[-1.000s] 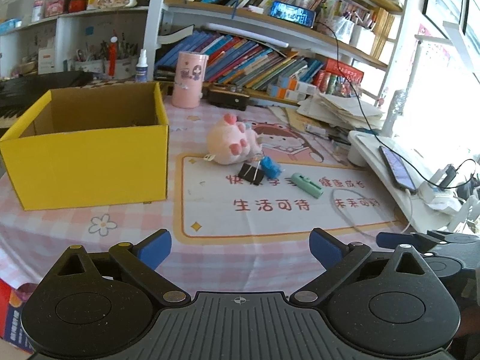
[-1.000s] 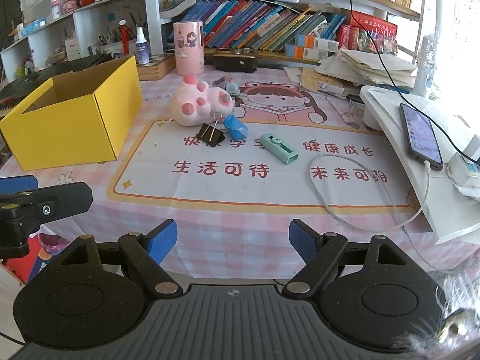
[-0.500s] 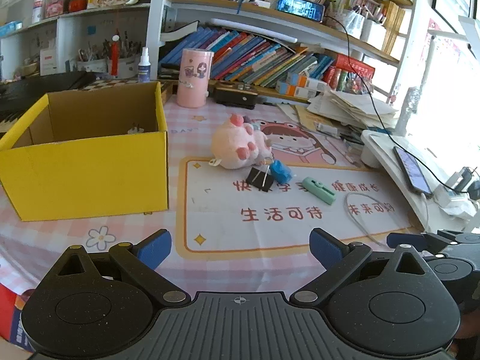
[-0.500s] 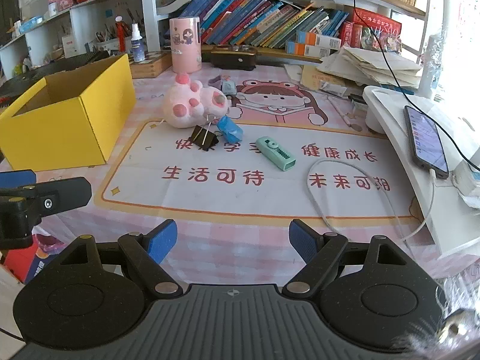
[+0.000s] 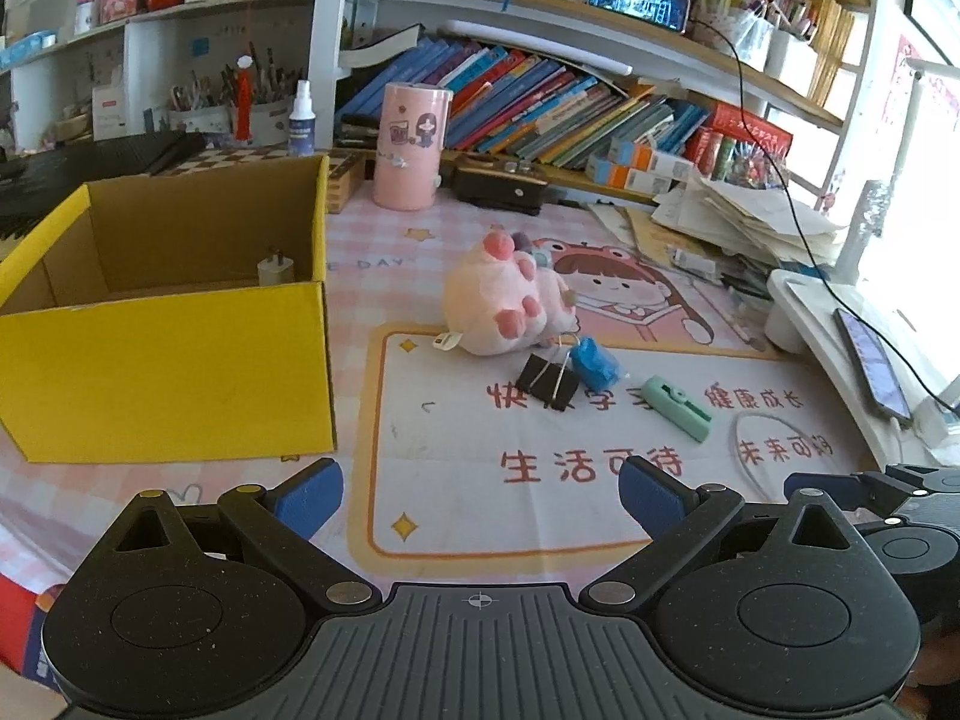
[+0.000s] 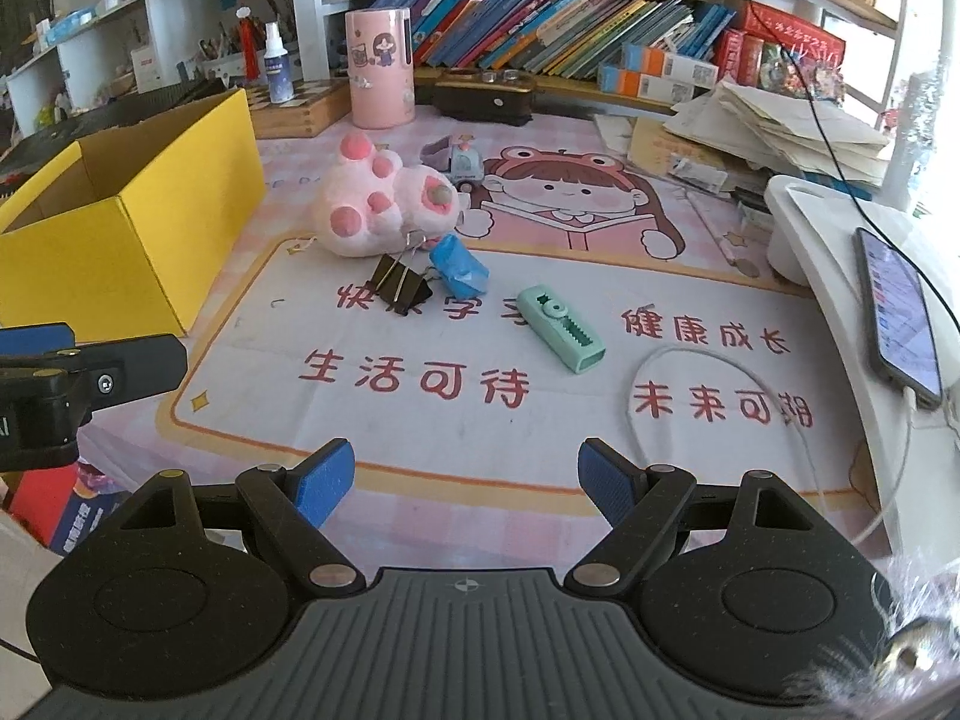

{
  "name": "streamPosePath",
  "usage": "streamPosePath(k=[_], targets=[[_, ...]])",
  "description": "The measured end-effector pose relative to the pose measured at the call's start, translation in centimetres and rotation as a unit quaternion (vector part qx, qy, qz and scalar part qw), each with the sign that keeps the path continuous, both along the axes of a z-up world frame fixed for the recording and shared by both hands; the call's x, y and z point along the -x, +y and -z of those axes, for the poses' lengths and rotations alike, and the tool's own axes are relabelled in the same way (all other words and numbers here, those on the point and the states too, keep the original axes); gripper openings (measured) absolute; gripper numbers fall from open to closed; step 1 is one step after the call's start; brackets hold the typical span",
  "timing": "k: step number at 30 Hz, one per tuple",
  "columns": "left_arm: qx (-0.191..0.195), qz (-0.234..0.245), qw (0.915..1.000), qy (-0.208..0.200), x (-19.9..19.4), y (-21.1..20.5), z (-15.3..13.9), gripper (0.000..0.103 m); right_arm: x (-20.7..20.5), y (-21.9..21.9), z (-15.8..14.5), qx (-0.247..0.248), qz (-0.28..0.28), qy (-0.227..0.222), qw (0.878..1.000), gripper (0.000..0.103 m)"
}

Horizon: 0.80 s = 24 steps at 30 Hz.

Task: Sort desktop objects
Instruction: 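Move both open grippers toward the black binder clip and mint green object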

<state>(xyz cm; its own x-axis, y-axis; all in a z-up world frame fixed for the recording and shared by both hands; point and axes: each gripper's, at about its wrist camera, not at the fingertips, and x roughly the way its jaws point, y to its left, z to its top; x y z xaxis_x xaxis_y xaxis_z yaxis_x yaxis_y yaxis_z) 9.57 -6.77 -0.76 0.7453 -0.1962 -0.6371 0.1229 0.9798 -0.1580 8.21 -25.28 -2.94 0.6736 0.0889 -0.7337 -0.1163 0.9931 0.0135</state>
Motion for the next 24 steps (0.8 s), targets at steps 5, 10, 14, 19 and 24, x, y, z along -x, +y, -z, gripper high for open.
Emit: streamPosePath(k=[5, 10, 14, 19, 24], targets=[[-0.003, -0.004, 1.0, 0.004, -1.4, -0.8, 0.2, 0.1, -1.7, -0.8, 0.3, -0.003, -0.006, 0.008, 1.0, 0.081], [-0.005, -0.007, 0.9999, 0.007, -2.7, -1.8, 0.3, 0.1, -3.2, -1.9, 0.4, -0.004, -0.009, 0.012, 1.0, 0.081], [-0.005, -0.012, 0.9999, 0.01, -3.6, -2.5, 0.4, 0.1, -4.3, -2.7, 0.5, -0.005, -0.014, 0.015, 1.0, 0.081], [-0.007, -0.018, 0.9997, 0.012, -4.7, -3.2, 0.5, 0.1, -5.4, -3.5, 0.6, -0.008, -0.02, 0.019, 1.0, 0.081], [-0.008, -0.022, 0.9996, 0.014, -5.6, -4.1, 0.5, 0.1, -6.5, -4.2, 0.7, -0.011, -0.028, 0.022, 0.999, 0.081]])
